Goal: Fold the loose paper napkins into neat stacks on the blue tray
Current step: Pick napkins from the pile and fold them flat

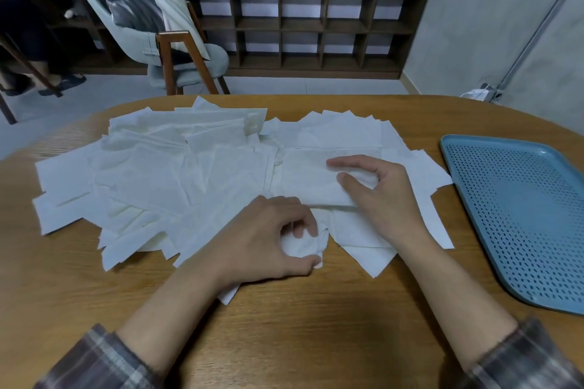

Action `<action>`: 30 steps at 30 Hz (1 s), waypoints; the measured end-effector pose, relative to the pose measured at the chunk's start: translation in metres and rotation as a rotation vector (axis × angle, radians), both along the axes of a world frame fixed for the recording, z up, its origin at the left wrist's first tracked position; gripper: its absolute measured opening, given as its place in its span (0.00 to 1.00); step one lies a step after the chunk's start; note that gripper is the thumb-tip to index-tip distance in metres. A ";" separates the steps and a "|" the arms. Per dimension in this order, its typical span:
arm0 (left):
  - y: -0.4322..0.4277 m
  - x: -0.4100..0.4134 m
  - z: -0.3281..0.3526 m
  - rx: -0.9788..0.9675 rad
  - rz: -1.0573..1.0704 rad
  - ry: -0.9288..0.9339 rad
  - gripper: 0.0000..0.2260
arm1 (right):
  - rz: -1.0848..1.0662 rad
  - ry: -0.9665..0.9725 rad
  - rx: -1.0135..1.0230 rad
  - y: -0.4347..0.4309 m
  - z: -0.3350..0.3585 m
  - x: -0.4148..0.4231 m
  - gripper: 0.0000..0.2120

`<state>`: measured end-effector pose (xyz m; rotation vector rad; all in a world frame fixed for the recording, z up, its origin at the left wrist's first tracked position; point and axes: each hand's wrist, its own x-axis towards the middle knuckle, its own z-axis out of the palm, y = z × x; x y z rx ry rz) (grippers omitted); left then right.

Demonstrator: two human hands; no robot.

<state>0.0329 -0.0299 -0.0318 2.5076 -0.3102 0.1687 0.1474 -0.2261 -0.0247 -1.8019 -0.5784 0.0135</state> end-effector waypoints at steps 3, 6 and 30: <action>-0.001 -0.001 0.003 -0.057 0.013 -0.006 0.08 | 0.001 0.002 -0.003 0.000 0.000 0.000 0.14; 0.002 -0.003 0.007 -0.167 0.042 0.029 0.03 | 0.004 -0.005 -0.012 0.000 -0.001 0.000 0.14; 0.013 -0.005 0.024 -0.554 0.127 0.058 0.11 | 0.026 0.041 0.040 0.001 0.000 -0.001 0.15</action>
